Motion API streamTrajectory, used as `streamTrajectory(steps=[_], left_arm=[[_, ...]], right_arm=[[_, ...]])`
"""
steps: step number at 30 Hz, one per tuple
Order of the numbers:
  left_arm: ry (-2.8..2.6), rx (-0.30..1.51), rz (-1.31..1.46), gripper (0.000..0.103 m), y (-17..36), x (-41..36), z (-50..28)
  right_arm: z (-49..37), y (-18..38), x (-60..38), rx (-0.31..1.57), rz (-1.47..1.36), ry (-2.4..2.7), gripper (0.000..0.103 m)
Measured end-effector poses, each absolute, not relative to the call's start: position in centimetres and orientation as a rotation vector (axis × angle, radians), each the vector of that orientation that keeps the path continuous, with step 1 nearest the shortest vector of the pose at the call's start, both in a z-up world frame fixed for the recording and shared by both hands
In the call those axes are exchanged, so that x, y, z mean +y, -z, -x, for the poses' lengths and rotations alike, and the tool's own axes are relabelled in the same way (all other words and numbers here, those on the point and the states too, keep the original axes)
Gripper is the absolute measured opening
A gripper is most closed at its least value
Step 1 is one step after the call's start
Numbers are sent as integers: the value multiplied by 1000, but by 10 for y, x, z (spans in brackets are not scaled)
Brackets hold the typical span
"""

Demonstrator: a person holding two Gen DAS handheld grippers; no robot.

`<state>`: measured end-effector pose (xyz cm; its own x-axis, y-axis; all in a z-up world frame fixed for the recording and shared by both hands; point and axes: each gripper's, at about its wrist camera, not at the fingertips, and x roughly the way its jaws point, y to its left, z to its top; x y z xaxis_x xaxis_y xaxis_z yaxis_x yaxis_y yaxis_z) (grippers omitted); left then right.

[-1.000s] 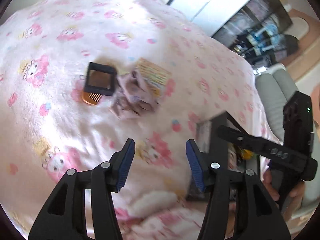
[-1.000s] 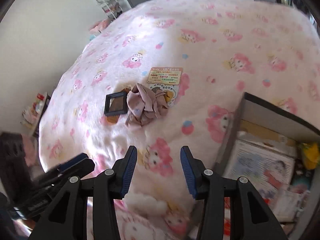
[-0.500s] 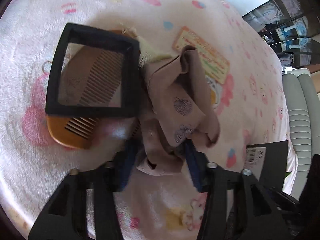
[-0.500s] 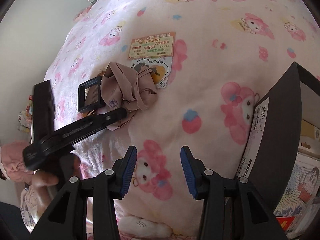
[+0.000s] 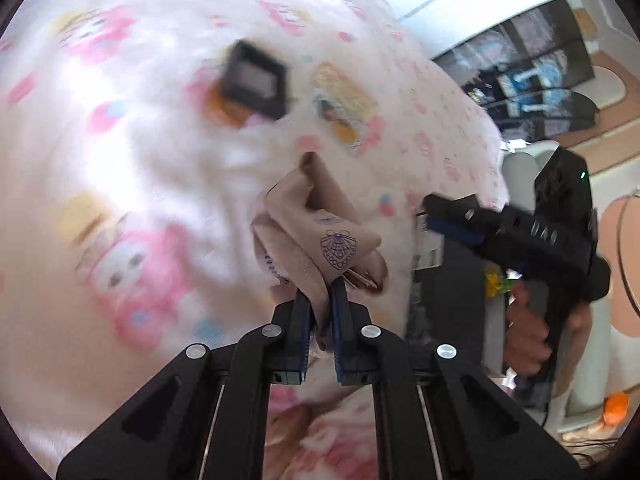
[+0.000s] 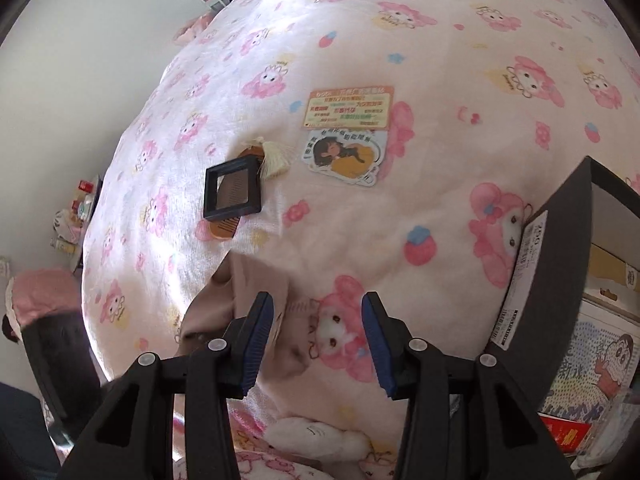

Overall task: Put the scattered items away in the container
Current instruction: 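Grasp the beige cloth with the left gripper and lift it, then carry the beige cloth with the left gripper over the black box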

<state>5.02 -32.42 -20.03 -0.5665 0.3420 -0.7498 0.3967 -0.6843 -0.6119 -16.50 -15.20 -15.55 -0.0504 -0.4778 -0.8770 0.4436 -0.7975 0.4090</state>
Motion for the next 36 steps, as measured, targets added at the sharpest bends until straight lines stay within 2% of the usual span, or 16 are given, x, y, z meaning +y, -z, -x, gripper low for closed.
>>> streamTrajectory(steps=[4,6,8,10,14,15,16,17,18,20,21,23,26,29,36], left_arm=[[2301,1228,-1385,11,218,-338,-78],[2253,1245,-1371,24,226,-345,-81],[2227,1297,-1370,41,234,-350,-81],[2212,1323,-1383,44,243,-350,-77],[2199,1363,-1410,53,252,-346,-63],[2185,1380,-1403,52,256,-346,-60],[2167,1401,-1388,38,256,-348,-62],[2167,1420,-1380,11,254,-345,-61],[2184,1412,-1382,8,249,-342,-57],[2242,1352,-1377,7,231,-334,-50],[2294,1319,-1381,7,218,-329,-46],[2393,1248,-1375,4,189,-318,-40],[2515,1110,-1300,2,146,-298,-36],[2633,1094,-1249,2,115,-273,-32],[2858,1002,-1306,2,65,-182,0]], right_arm=[[160,185,-184,4,-1688,1709,43],[151,201,-198,45,-1727,1609,44],[140,212,-209,118,-1730,1560,47],[138,223,-217,162,-1778,1488,47],[151,234,-222,208,-1801,1515,56],[151,238,-226,237,-1807,1497,56],[149,243,-229,251,-1811,1462,56],[148,246,-232,247,-1803,1429,56],[147,246,-233,235,-1785,1410,53],[146,240,-229,176,-1739,1399,35],[146,235,-226,140,-1716,1391,30],[144,221,-217,59,-1678,1369,27],[137,184,-190,-57,-1578,1452,26],[127,152,-148,-206,-1495,1546,26],[102,94,-56,-340,-1377,1781,26]])
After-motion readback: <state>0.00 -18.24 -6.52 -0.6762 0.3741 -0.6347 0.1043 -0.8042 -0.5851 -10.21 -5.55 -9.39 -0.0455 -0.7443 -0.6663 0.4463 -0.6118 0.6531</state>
